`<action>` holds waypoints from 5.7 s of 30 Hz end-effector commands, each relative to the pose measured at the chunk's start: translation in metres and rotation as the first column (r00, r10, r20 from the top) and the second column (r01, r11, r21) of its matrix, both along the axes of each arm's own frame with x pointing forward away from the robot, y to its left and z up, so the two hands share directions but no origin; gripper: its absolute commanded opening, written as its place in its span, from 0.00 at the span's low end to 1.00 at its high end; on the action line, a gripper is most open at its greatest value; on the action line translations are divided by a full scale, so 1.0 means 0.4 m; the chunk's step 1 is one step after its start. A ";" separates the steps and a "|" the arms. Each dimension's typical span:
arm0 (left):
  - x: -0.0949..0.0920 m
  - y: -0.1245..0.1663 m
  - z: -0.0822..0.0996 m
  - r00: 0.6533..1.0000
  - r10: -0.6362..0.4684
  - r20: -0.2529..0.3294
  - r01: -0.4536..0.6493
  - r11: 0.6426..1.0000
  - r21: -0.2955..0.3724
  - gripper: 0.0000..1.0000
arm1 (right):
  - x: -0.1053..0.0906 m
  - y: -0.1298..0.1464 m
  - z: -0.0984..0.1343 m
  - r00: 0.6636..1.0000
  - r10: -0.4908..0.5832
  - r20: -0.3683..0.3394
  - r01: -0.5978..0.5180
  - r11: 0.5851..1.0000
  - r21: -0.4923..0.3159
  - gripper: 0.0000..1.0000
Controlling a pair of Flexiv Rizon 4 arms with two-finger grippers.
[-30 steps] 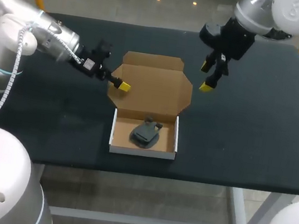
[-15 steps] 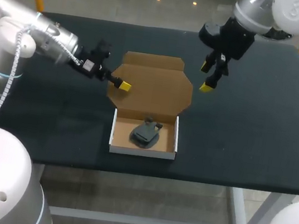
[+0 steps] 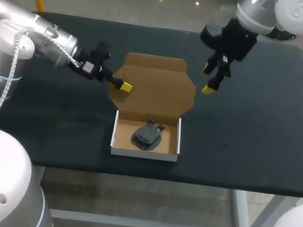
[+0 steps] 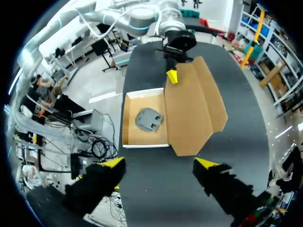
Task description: Assemble the packaging by folding the flat box into shape, placing the metal phone stand inside, and closing the box properly
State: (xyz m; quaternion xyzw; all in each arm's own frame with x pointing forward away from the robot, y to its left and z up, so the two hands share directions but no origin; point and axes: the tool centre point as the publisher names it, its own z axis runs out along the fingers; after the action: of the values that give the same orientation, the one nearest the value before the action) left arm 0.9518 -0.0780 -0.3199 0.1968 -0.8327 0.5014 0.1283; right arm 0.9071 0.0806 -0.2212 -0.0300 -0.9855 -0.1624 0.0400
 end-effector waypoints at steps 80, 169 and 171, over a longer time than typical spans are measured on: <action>-0.107 -0.009 0.026 0.873 -0.144 0.467 0.144 0.989 0.037 0.00 | -0.026 0.062 0.100 0.997 0.038 0.060 -0.034 0.997 -0.063 1.00; -0.100 -0.006 0.015 0.840 -0.162 0.519 0.160 0.986 0.049 0.00 | 0.023 0.327 -0.024 0.973 0.231 -0.016 -0.227 0.938 -0.262 0.36; -0.100 -0.006 0.015 0.840 -0.162 0.519 0.160 0.986 0.049 0.00 | 0.017 0.330 -0.025 0.972 0.234 -0.016 -0.230 0.937 -0.263 0.37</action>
State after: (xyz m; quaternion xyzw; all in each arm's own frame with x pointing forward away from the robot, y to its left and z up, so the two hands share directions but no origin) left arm 0.9115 -0.0805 -0.3110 -0.0163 -0.8511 0.5213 -0.0605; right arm 0.9171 0.2109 -0.2315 0.0817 -0.9951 -0.0270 0.0483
